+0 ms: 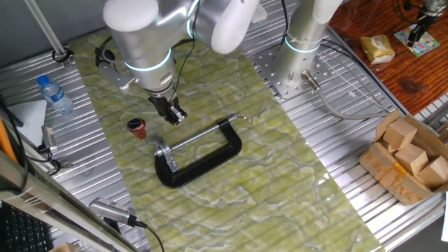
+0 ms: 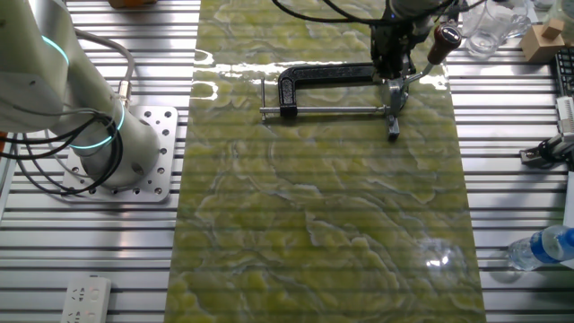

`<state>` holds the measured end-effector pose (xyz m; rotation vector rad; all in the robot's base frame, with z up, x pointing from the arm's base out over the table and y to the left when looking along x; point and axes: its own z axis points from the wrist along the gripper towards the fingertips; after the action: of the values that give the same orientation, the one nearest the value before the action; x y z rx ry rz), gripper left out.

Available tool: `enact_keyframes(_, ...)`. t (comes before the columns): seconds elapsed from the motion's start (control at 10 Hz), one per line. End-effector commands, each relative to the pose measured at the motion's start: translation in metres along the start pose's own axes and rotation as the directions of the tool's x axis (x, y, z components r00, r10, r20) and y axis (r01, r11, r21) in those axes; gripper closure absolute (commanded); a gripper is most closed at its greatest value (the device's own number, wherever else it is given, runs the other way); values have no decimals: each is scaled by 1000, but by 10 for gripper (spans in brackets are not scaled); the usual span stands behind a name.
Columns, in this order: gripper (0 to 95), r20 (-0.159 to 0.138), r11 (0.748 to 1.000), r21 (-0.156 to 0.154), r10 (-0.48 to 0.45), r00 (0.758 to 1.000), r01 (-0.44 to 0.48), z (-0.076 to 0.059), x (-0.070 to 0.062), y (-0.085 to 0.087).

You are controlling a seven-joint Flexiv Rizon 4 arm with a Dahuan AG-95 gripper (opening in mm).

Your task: Push down the lever

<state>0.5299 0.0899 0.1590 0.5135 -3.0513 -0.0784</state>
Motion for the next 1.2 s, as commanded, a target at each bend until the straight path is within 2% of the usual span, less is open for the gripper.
enact_keyframes(0.1,950,8,1000,-20,-22,1000,23,0,1,0)
enact_keyframes(0.2,950,-3,1000,-20,-23,1000,23,-2,-1,6)
enact_keyframes(0.5,950,-7,1000,-16,-14,1000,14,-6,-18,44)
enact_keyframes(0.8,950,1,1000,-6,1,1000,-1,-1,-31,67)
enact_keyframes(1.0,950,-5,1000,4,-12,1000,12,-2,-49,77)
enact_keyframes(1.2,950,-17,998,22,-50,999,50,-10,-71,84)
